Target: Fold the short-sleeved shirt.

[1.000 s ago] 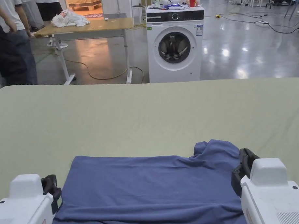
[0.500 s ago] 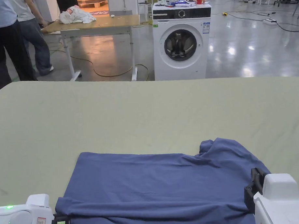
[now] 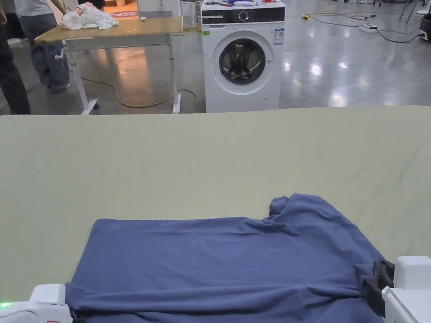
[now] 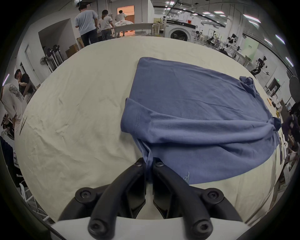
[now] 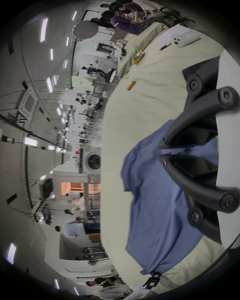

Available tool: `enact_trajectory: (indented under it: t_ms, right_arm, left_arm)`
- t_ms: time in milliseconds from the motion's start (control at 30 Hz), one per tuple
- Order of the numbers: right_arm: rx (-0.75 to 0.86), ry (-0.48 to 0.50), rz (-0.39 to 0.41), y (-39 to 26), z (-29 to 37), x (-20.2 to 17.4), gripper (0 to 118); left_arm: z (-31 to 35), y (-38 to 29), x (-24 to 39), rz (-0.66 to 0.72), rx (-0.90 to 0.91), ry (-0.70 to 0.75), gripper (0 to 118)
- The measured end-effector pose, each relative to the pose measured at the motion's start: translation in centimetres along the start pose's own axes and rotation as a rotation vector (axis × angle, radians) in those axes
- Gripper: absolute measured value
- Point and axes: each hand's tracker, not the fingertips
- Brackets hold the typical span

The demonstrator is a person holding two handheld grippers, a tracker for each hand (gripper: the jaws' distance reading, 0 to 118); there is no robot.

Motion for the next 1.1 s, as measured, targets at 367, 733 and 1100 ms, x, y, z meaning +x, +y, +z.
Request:
enact_trajectory:
  t_ms: [367,733,1100]
  right_arm:
    - [-0.386,0.103,0.000,-4.5,-3.4,4.8,77]
    - [-0.401,0.165,0.045,-3.3,-3.4,3.0,5]
    - [-0.310,0.158,0.069,2.0,2.7,4.9,5]
  left_arm:
    - [3.2,-1.2,-1.9,0.039,0.076,-0.052,2]
    - [4.5,-1.1,-2.6,0.067,0.135,-0.072,2]
    - [10.4,-0.1,-3.6,0.063,0.244,-0.078,2]
